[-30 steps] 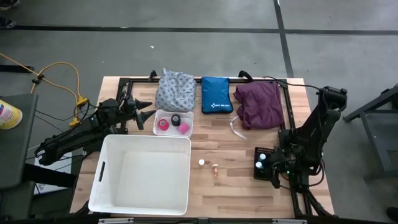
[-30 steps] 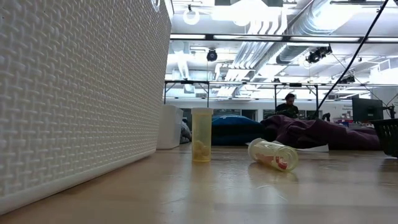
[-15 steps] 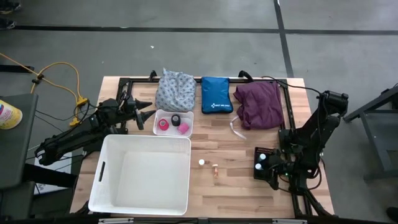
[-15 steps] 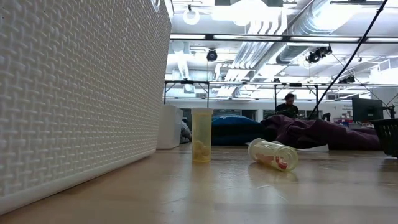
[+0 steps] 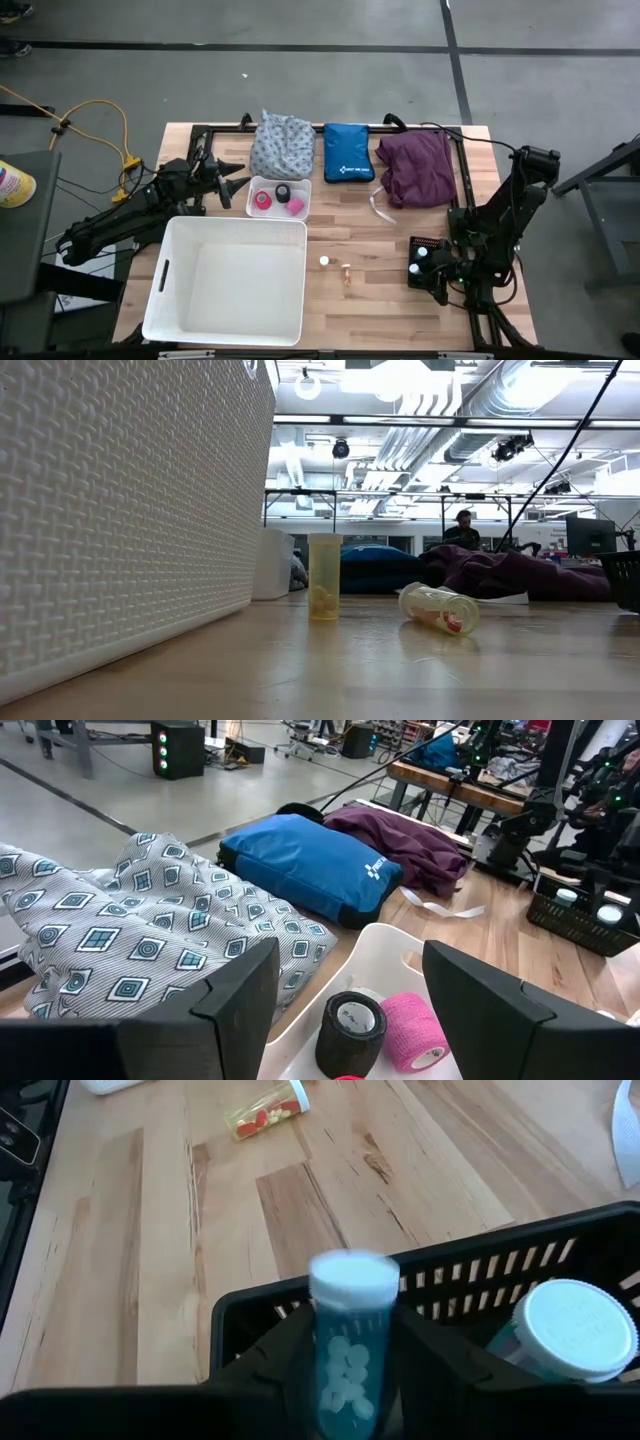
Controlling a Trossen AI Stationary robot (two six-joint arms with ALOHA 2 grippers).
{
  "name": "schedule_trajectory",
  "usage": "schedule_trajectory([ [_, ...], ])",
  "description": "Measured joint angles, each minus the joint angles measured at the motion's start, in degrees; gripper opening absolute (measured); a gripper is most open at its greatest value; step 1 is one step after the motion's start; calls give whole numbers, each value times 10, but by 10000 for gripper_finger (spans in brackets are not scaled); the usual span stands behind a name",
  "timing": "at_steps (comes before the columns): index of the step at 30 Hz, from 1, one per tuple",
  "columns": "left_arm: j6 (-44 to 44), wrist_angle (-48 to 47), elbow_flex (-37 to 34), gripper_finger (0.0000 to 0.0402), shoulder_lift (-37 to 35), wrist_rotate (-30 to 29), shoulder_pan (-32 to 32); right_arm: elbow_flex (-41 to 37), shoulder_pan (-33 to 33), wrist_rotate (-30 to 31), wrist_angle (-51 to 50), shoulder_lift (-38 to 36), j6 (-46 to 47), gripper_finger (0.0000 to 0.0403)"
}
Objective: Pick & place medical supplies in basket/bin
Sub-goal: Put the blue pill bottle into the black bin
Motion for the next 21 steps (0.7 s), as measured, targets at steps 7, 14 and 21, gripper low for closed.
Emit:
schedule_trajectory([
  [7, 0, 0, 0, 240, 0, 0, 0, 0, 0, 15, 0, 0, 0, 139],
  [14, 0, 0, 0, 240, 0, 0, 0, 0, 0, 14, 4, 0, 0, 137],
  [21, 0, 0, 0, 240, 0, 0, 0, 0, 7, 19, 9, 0, 0, 137],
])
